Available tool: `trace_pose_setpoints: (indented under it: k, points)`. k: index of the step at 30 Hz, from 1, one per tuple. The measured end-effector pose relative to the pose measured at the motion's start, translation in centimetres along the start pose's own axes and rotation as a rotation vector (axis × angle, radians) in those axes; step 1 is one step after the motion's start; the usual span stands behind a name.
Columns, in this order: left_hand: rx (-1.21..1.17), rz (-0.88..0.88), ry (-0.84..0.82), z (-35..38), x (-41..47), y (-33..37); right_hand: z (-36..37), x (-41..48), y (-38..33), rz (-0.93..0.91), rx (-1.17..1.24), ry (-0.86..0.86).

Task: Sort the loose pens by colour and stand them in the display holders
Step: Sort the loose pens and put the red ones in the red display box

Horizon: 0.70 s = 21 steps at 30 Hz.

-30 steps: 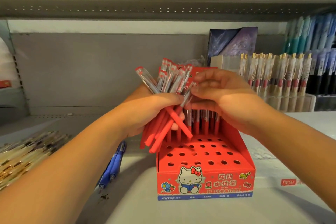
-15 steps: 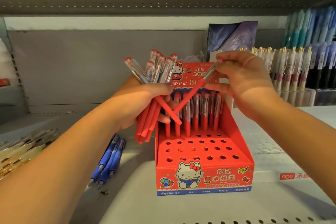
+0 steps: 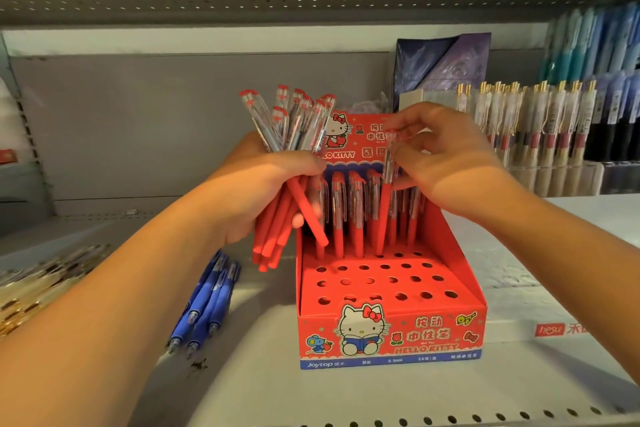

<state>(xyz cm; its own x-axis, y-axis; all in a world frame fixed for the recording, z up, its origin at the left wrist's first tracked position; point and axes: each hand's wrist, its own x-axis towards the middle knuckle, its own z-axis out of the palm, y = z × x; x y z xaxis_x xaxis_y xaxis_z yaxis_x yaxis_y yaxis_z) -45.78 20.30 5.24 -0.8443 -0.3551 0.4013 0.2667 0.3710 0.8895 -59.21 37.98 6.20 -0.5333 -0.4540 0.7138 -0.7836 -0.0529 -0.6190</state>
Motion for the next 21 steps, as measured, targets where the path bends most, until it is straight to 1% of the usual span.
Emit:
trace_pose_setpoints:
  k: [2, 5, 8, 10, 12, 16, 21]
  points:
    - [0.004, 0.008, -0.007, 0.0, -0.1, 0.2, -0.1, -0.1, 0.1, -0.004, 0.036, -0.007]
    - [0.002, 0.011, -0.019, 0.3, -0.4, 0.4, -0.2, -0.2, 0.1, -0.045, 0.026, -0.017]
    - [0.000, 0.009, -0.008, 0.6, -0.5, 0.6, -0.1, -0.5, -0.1, -0.051, 0.062, -0.058]
    - [-0.011, 0.010, -0.005, 1.0, -0.7, 0.9, 0.1, -0.6, -0.1, -0.053, 0.015, -0.098]
    - [-0.012, 0.009, -0.012, 1.2, -0.9, 1.2, 0.3, -0.7, 0.1, -0.004, -0.020, -0.151]
    - [-0.028, 0.009, -0.019, 1.4, -1.3, 1.5, 0.4, -0.9, 0.6, 0.086, -0.207, -0.322]
    - [0.004, 0.054, -0.052, 1.5, -1.3, 1.5, 0.0, -0.7, 0.2, 0.050, -0.329, -0.326]
